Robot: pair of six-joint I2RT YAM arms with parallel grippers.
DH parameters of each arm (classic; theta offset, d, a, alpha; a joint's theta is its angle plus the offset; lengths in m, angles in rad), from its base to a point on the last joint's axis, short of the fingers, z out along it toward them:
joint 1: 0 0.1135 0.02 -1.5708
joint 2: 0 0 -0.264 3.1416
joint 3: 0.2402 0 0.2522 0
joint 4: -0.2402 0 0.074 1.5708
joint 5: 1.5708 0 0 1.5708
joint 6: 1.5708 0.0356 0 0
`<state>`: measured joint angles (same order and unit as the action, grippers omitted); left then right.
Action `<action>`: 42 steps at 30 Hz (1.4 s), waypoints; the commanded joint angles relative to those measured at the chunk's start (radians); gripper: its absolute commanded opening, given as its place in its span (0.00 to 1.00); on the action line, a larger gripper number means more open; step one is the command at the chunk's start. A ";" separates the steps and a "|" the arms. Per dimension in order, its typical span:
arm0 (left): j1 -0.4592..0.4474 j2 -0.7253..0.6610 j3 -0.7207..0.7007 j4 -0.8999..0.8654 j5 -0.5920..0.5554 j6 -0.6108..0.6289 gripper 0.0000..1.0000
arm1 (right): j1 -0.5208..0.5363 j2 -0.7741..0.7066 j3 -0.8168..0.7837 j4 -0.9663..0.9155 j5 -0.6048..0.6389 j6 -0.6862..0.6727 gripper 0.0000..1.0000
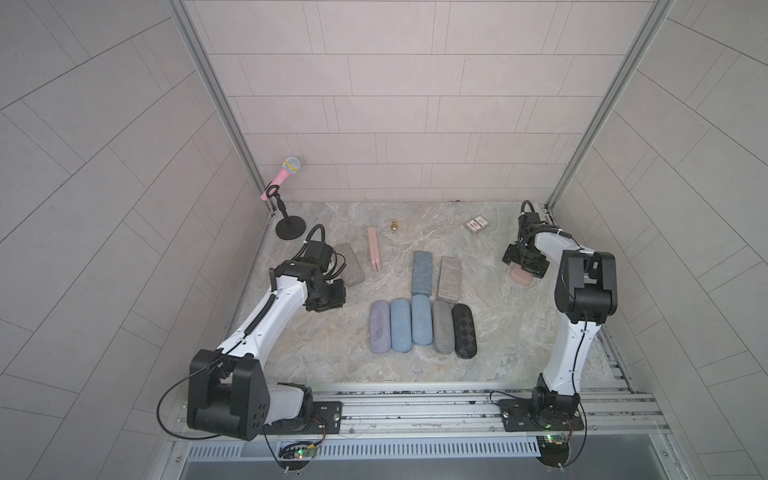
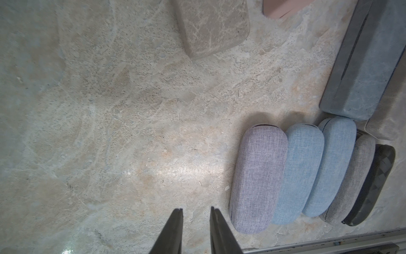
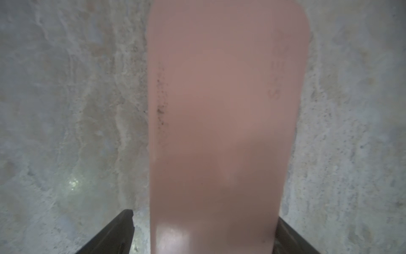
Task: Close the glasses case
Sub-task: Move the glasses case to the center of the board.
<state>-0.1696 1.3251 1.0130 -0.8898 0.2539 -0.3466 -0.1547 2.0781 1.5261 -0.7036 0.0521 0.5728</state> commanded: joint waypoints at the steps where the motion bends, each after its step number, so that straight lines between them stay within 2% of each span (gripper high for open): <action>1: 0.007 0.012 0.024 -0.029 -0.020 0.015 0.28 | -0.007 0.018 0.016 -0.012 -0.012 -0.020 0.88; 8: 0.007 0.007 0.024 -0.028 -0.016 0.013 0.28 | -0.001 -0.009 -0.022 -0.007 -0.081 -0.052 0.70; 11: 0.008 0.000 0.023 -0.026 -0.005 0.013 0.28 | 0.039 -0.044 -0.057 -0.011 -0.088 -0.065 0.68; 24: 0.007 -0.073 0.003 -0.027 0.034 0.003 0.28 | 0.379 -0.210 -0.235 -0.028 -0.056 -0.018 0.71; 32: 0.007 -0.122 -0.022 -0.036 0.032 -0.004 0.28 | 0.468 -0.239 -0.270 -0.017 -0.061 0.028 0.72; 42: 0.008 -0.131 -0.013 -0.048 0.026 -0.002 0.28 | 0.480 -0.271 -0.248 -0.062 -0.027 0.029 0.85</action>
<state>-0.1696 1.2160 1.0039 -0.9115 0.2878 -0.3504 0.3210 1.8652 1.2587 -0.7143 -0.0128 0.5953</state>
